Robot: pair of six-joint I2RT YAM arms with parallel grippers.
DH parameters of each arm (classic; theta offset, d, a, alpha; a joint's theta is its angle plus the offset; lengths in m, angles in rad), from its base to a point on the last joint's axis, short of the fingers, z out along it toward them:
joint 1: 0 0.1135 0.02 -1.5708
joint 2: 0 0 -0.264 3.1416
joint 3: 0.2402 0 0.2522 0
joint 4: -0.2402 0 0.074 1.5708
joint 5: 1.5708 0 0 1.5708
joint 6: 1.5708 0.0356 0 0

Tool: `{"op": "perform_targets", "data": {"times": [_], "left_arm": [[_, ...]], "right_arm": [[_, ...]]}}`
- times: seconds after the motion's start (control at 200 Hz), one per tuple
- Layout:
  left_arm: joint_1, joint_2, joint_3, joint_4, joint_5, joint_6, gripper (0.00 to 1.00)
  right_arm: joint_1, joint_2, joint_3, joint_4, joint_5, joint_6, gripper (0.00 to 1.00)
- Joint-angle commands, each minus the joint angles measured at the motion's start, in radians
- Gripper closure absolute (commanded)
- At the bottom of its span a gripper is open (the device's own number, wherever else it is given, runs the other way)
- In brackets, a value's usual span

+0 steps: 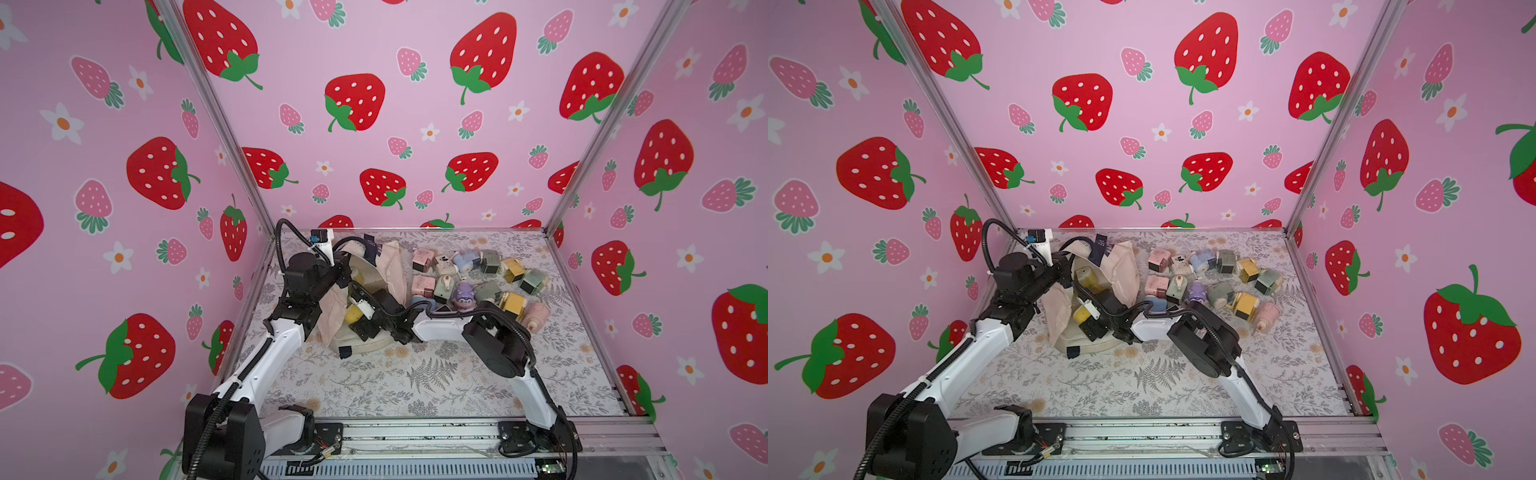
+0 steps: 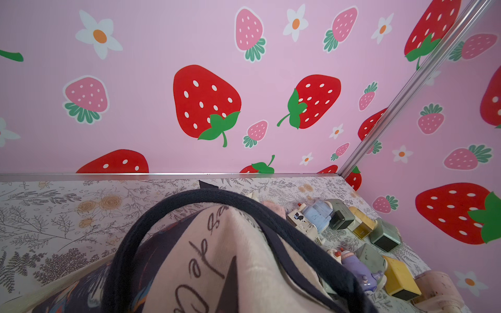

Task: Take out the pencil sharpeners from the tote bags
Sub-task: Pick up the pencil sharpener from the canvas bag, then place the pencil sharpener at the center of the board.

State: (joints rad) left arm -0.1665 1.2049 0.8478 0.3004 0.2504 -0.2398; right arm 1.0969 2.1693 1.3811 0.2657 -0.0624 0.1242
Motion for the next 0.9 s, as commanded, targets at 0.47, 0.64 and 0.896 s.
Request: {"op": "perform_targets", "data": {"times": [0.47, 0.64, 0.896], "left_arm": [[-0.003, -0.011, 0.045, 0.083, 0.009, 0.01, 1.0], [-0.003, -0.013, 0.044, 0.085, 0.012, 0.007, 1.0], [-0.003, -0.011, 0.046, 0.085, 0.024, -0.001, 1.0]], "right_arm": [[0.072, -0.676, -0.562, 0.013, 0.121, -0.021, 0.11], [0.072, -0.975, -0.78, -0.062, 0.47, 0.12, 0.1], [0.064, -1.474, -0.99, -0.394, 0.807, 0.405, 0.12]]}}
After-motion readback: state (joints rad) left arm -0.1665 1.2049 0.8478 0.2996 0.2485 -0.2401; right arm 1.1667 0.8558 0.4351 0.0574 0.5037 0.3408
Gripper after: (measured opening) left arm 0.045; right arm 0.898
